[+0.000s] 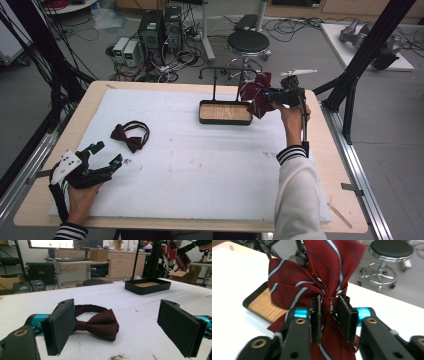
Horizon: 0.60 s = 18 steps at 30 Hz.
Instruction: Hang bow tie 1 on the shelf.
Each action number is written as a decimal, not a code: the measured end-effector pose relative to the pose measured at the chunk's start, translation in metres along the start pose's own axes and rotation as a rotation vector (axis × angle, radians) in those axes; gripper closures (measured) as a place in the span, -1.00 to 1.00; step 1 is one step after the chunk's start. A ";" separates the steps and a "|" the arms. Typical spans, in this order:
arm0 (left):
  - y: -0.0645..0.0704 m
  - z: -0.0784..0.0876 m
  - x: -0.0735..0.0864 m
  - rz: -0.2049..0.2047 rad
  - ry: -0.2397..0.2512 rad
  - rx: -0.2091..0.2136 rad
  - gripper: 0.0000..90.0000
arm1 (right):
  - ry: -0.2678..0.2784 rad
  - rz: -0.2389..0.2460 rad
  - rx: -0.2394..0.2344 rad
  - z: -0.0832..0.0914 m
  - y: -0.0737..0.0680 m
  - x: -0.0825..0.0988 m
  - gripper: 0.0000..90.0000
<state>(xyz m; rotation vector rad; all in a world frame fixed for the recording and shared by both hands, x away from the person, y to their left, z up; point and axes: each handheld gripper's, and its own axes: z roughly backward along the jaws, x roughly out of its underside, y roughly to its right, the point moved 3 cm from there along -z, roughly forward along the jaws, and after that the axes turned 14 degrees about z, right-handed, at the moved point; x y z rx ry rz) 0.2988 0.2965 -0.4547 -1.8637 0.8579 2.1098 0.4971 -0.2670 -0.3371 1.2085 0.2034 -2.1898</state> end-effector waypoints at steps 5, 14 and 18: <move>0.000 0.000 0.000 0.001 0.000 0.000 -0.66 | 0.004 -0.020 -0.022 -0.005 -0.003 0.000 -0.22; 0.000 0.000 0.000 0.000 -0.001 0.000 -0.66 | 0.028 -0.033 -0.020 -0.001 -0.004 -0.001 -0.74; -0.001 0.000 0.000 0.000 -0.005 -0.001 -0.66 | 0.031 -0.033 -0.027 0.005 -0.005 -0.002 -0.75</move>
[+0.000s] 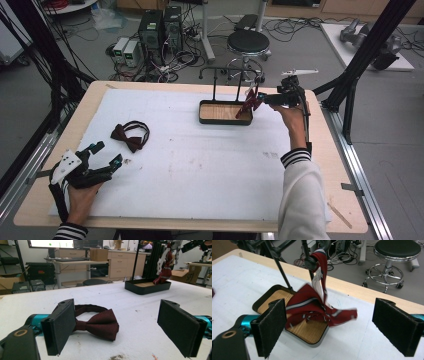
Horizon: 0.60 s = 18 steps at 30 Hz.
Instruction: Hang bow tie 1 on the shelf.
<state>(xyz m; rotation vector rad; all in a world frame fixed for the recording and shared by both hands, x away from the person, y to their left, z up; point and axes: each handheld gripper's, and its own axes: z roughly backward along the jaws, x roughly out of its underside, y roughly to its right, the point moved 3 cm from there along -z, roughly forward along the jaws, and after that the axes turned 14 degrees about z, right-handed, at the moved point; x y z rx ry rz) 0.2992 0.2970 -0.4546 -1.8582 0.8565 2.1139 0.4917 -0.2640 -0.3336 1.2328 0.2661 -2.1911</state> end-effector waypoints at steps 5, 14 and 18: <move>0.000 0.000 0.000 0.002 0.002 0.003 -0.66 | 0.030 0.003 -0.010 0.019 -0.006 -0.006 -0.75; -0.002 0.000 0.000 0.015 0.004 0.007 -0.66 | 0.149 0.004 -0.011 0.058 -0.022 -0.006 -0.75; -0.002 0.000 -0.001 0.020 0.004 0.009 -0.66 | 0.191 0.022 -0.024 0.071 -0.038 0.000 -0.75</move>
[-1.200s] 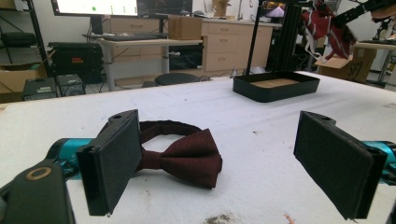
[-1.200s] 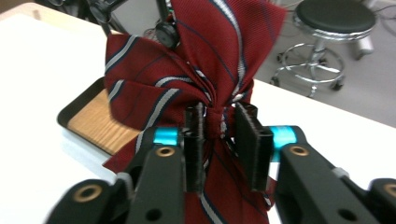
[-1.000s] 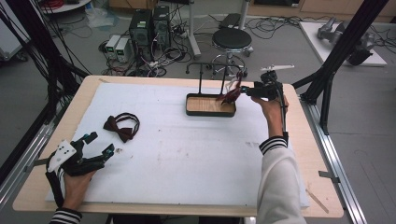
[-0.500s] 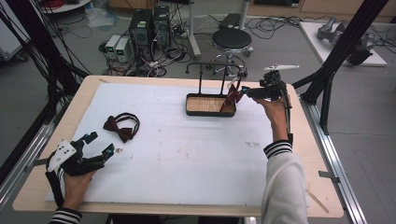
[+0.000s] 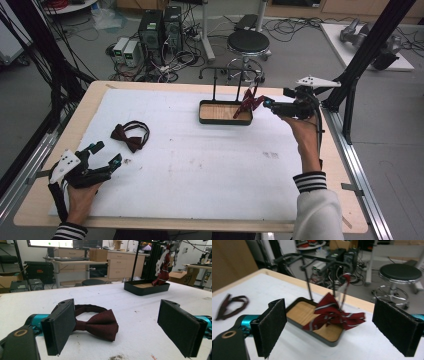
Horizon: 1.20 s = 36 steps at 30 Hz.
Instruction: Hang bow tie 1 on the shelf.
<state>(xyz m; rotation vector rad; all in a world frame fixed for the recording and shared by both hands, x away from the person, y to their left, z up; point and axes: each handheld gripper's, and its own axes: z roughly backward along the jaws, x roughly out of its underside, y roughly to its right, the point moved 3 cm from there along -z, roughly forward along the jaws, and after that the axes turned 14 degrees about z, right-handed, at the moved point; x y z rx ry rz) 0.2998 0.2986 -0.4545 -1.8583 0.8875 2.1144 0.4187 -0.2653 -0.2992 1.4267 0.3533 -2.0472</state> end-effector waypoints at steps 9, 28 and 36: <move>0.000 0.000 0.000 -0.001 0.001 -0.002 -0.66 | 0.097 0.057 -0.019 0.030 -0.041 0.027 -0.75; 0.001 0.000 0.000 -0.014 0.004 -0.008 -0.66 | 0.184 0.042 0.028 0.049 -0.088 0.121 -0.75; 0.001 0.000 0.000 -0.015 0.002 -0.009 -0.66 | 0.196 0.046 0.026 0.044 -0.095 0.136 -0.75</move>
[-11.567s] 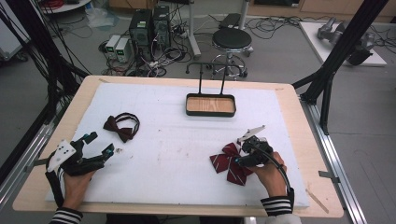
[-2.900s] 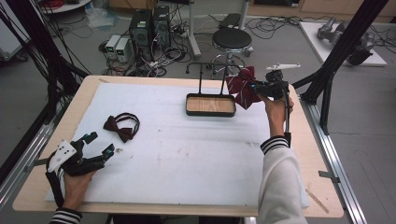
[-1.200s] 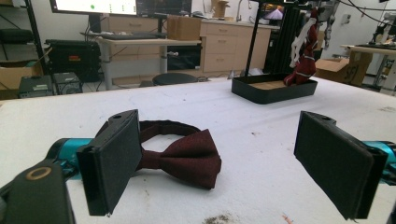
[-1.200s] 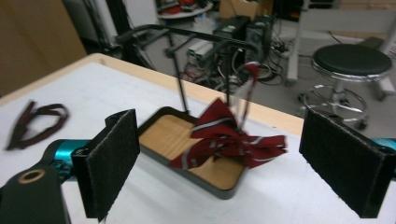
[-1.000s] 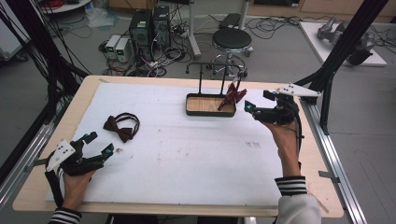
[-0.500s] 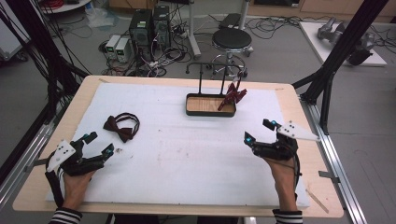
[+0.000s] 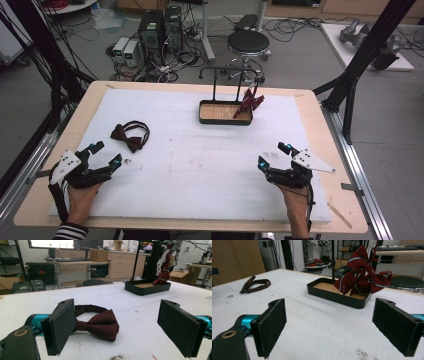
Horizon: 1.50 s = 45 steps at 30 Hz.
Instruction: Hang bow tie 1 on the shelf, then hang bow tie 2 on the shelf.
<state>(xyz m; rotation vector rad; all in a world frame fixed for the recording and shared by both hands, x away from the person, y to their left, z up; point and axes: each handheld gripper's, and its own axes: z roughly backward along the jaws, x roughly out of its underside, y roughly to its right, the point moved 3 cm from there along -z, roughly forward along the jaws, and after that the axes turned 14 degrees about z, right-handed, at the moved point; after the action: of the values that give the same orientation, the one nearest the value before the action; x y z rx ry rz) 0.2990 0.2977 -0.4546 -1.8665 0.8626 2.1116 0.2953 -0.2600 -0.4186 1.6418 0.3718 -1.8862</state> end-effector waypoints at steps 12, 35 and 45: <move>0.000 0.000 0.000 0.000 0.002 0.000 -0.66 | -0.002 -0.005 0.003 -0.005 0.001 0.001 -0.75; -0.003 -0.011 -0.041 -0.085 -0.105 0.005 -0.72 | -0.017 -0.006 0.004 0.010 0.001 0.019 -0.75; -0.004 -0.030 -0.063 -0.140 -0.249 0.045 -0.72 | -0.017 -0.007 -0.006 0.009 -0.001 0.024 -0.75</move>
<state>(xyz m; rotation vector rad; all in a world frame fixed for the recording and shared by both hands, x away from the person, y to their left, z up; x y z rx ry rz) 0.3384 0.2997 -0.3964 -1.5504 0.6962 2.1583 0.2865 -0.2704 -0.4403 1.6221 0.3762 -1.9015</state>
